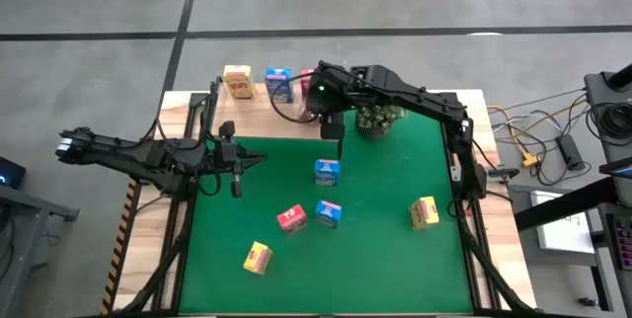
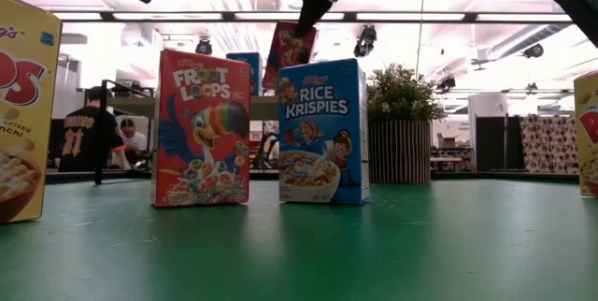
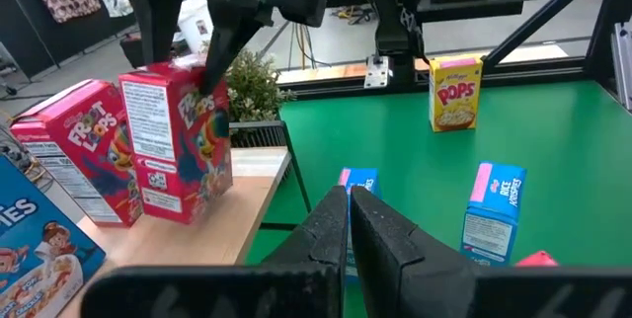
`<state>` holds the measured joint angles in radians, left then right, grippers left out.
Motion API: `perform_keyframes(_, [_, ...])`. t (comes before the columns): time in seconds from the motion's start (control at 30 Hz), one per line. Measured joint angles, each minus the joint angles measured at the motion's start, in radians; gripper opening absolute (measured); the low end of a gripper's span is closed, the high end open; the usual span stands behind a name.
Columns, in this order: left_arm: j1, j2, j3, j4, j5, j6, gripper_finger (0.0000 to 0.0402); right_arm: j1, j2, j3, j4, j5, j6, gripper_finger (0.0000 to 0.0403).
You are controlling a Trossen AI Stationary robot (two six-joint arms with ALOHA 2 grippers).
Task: Stack cereal on shelf
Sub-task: Put the right red cereal box on the shelf aligned with the other red cereal box
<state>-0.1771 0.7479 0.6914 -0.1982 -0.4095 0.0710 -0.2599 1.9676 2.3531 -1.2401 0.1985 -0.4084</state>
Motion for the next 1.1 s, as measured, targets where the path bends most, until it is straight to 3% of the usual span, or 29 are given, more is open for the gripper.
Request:
perform_keyframes(0.37, [0.0, 0.0, 0.0, 0.028, 0.0, 0.034, 0.0, -0.021, 0.014, 0.0, 0.038, 0.003, 0.005, 0.0262])
perform_keyframes(0.6, [0.0, 0.0, 0.0, 0.034, 0.0, 0.052, 0.0, -0.018, -0.014, 0.002, 0.066, 0.012, 0.045, 0.0273])
perform_keyframes(0.87, [0.0, 0.001, 0.0, 0.047, 0.0, 0.105, 0.0, 0.06, -0.081, 0.003, 0.069, -0.009, 0.129, 0.0236])
perform_keyframes(1.1, [0.0, 0.002, 0.0, 0.068, 0.0, 0.165, 0.0, 0.123, -0.09, -0.024, 0.051, -0.095, 0.155, 0.0151])
